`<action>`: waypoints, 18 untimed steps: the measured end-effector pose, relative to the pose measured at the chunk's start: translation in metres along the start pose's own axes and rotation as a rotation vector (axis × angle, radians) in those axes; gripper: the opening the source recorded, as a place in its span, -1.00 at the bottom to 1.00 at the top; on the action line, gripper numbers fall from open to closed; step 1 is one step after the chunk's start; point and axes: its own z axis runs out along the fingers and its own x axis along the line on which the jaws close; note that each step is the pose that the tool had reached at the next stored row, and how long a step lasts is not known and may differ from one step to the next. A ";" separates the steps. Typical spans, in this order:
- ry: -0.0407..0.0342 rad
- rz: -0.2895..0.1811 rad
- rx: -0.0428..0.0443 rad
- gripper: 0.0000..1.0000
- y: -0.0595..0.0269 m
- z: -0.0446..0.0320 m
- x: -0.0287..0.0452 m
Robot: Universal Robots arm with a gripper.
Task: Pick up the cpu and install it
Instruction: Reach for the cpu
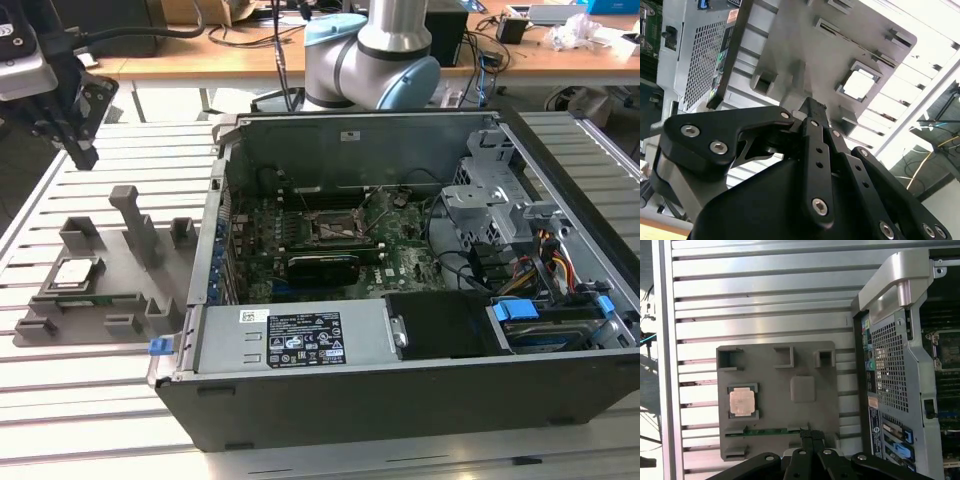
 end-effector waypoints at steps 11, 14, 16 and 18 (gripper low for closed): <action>0.0000 0.000 0.0002 -0.79 -0.0017 0.0004 0.0359; -0.0001 0.000 0.0004 -0.79 -0.0019 0.0006 0.0448; -0.0001 0.000 0.0006 -0.79 -0.0017 0.0006 0.0499; -0.0001 0.000 0.0007 -0.79 -0.0016 0.0007 0.0546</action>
